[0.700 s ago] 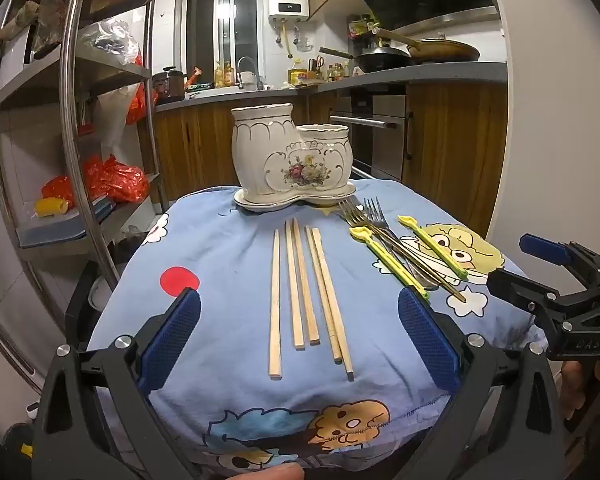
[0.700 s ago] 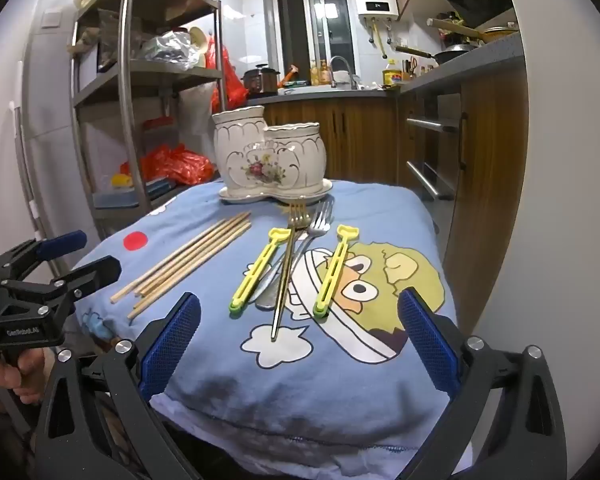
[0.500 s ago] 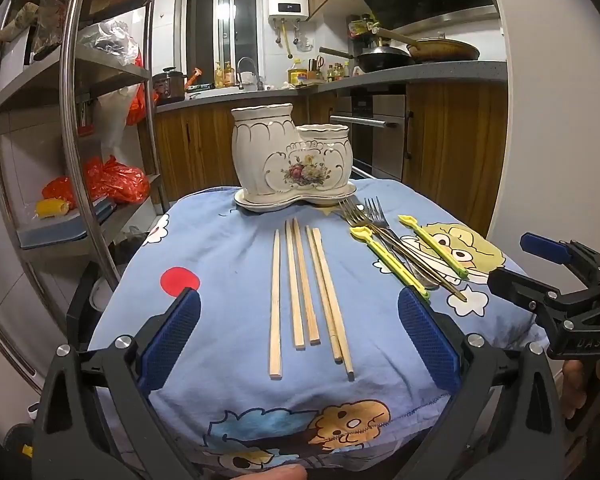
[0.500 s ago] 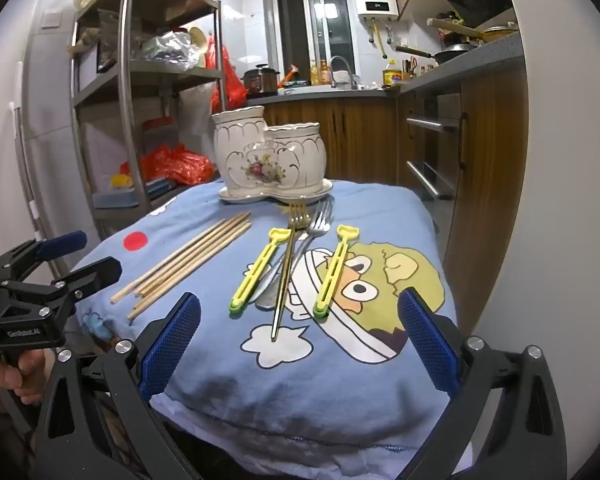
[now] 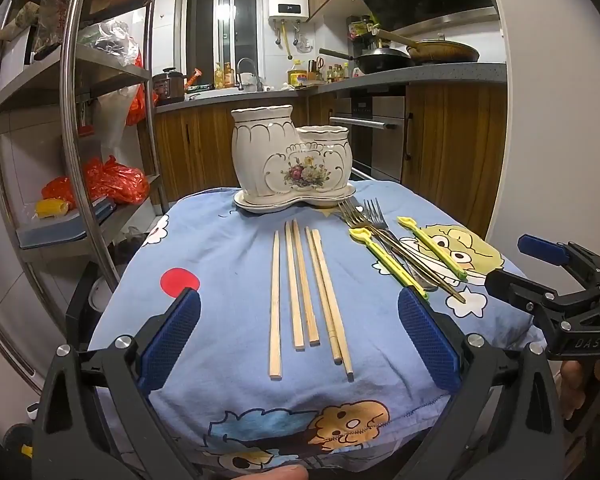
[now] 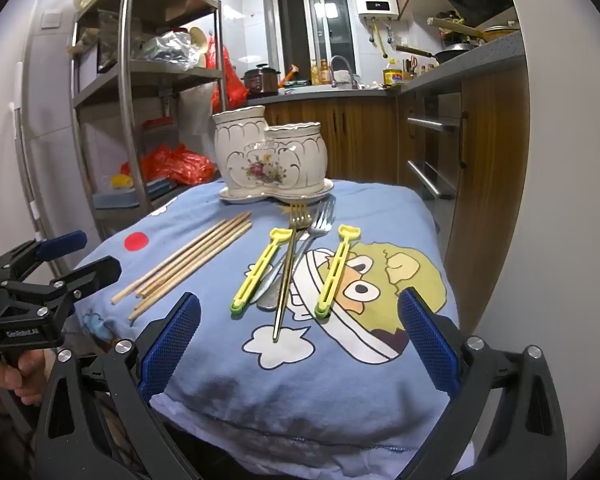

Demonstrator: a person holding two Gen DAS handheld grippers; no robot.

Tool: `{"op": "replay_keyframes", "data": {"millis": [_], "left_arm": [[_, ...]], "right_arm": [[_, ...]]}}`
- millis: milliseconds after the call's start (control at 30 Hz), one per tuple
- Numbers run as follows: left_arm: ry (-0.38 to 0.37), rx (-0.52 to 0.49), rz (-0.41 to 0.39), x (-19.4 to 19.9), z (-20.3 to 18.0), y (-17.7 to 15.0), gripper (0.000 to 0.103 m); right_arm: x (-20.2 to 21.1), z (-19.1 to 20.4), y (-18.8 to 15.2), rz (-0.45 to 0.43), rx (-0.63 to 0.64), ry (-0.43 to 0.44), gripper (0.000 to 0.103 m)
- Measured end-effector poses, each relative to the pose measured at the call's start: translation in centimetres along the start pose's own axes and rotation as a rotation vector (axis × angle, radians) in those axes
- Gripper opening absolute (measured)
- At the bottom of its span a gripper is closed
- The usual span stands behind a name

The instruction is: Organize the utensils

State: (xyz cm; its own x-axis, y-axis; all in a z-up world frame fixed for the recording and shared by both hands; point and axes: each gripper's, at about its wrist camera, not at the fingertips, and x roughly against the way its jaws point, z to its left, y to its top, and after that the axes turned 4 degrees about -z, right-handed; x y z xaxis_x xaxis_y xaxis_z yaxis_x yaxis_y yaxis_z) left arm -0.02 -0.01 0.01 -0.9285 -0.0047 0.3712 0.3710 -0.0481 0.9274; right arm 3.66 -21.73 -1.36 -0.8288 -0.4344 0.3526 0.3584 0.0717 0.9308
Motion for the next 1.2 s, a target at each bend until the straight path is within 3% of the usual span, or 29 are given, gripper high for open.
{"op": "replay_keyframes", "data": {"millis": [1200], "left_arm": [[-0.004, 0.004, 0.002, 0.29, -0.42, 0.11, 0.098]], "right_arm": [[0.15, -0.07, 0.06, 0.001, -0.004, 0.001, 0.098]]}}
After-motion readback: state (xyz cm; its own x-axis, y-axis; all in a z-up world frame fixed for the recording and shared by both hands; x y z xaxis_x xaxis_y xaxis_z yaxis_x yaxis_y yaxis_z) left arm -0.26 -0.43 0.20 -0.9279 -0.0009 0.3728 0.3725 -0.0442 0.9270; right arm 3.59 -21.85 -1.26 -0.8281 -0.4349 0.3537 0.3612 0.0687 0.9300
